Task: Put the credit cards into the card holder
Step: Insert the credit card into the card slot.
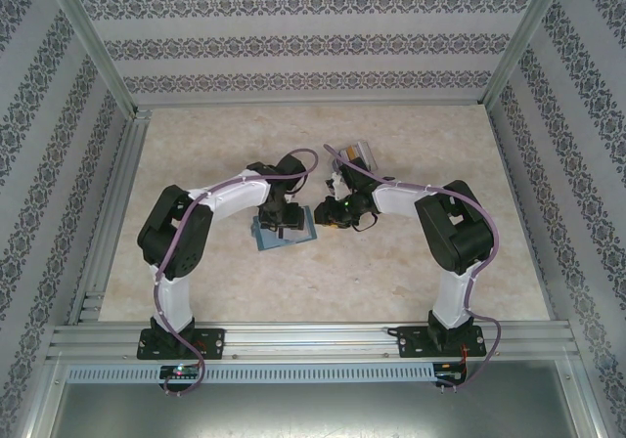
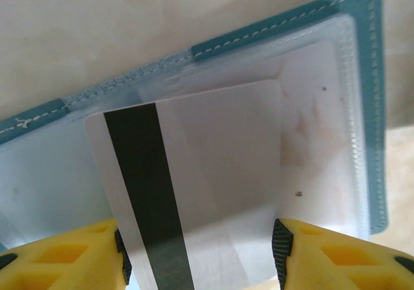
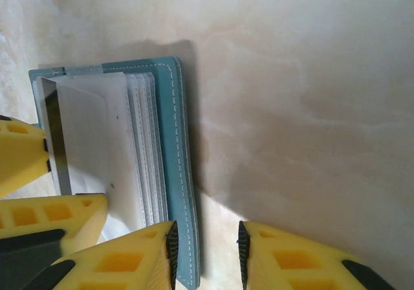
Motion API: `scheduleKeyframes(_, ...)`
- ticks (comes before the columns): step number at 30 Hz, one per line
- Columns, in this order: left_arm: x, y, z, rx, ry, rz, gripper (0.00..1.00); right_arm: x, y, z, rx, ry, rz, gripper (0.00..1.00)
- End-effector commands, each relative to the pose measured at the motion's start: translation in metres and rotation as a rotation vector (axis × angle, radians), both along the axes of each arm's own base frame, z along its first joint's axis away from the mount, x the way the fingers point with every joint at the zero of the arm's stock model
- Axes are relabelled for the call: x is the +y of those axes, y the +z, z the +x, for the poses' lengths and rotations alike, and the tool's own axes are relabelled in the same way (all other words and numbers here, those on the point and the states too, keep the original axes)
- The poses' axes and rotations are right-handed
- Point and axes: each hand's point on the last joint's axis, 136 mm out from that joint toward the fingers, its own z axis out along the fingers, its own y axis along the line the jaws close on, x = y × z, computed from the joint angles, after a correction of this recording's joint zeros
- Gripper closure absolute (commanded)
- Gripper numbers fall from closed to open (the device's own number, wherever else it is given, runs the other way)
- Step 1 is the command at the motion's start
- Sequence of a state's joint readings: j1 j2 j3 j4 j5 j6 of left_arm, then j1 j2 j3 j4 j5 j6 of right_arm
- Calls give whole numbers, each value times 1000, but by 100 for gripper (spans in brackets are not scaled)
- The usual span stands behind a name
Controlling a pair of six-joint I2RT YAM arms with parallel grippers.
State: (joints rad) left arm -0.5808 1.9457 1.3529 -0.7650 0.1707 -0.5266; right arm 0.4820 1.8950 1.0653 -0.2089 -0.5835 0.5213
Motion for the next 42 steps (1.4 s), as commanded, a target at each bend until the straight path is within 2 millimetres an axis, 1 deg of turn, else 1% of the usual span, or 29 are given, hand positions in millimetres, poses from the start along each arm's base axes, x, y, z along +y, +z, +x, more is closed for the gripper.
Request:
scheduleKeyframes(1, 2, -4, -10, 42, -29, 39, 40, 2, 8, 6, -33, 13, -5, 66)
scheduleKeyframes(3, 2, -5, -10, 42, -31, 50, 39, 2, 8, 6, -33, 12, -4, 67)
scheduleKeyframes(6, 2, 1, -7, 24, -40, 85, 39, 1, 8, 6, -33, 11, -5, 66)
scheduleKeyframes(11, 8, 5, -5, 8, -79, 229, 37, 3, 7, 7, -30, 16, -1, 66)
scheduleKeyframes(13, 11, 3, -7, 22, -106, 288, 32, 2, 8, 7, -32, 13, -2, 66)
scheduleKeyframes(17, 13, 0, -9, 29, -119, 314, 24, 1, 8, 7, -32, 15, -5, 66)
scheduleKeyframes(18, 14, 1, -9, 27, -119, 320, 19, 1, 8, 7, -31, 14, -5, 66)
scheduleKeyframes(20, 14, 3, -8, 21, -118, 318, 18, 1, 8, 7, -30, 11, -4, 66)
scheduleKeyframes(23, 9, 15, -5, -27, -107, 270, 18, 2, 8, 6, -28, 15, 0, 66)
scheduleKeyframes(26, 2, 40, 2, -119, -87, 193, 18, 3, 13, 7, -38, 15, 3, 66)
scheduleKeyframes(28, -3, 63, 7, -190, -63, 114, 19, 2, 18, 9, -51, 18, -6, 66)
scheduleKeyframes(29, -4, 69, 9, -213, -48, 71, 20, 1, 20, 10, -59, 20, -11, 66)
scheduleKeyframes(31, -3, 86, 12, -269, 2, -33, 21, 1, 26, 12, -78, 19, -17, 66)
scheduleKeyframes(33, 8, 95, 14, -300, 67, -109, 21, 0, 31, 12, -92, 24, -29, 66)
scheduleKeyframes(36, 27, 91, 16, -299, 175, -234, 23, 3, 42, 10, -128, 40, -51, 66)
scheduleKeyframes(39, 43, 75, 12, -254, 272, -352, 27, 9, 53, 5, -168, 73, -86, 66)
scheduleKeyframes(41, 56, 63, 9, -231, 323, -370, 30, 16, 61, 1, -191, 99, -96, 67)
scheduleKeyframes(42, 59, 58, 7, -220, 336, -374, 31, 21, 64, -1, -195, 110, -95, 67)
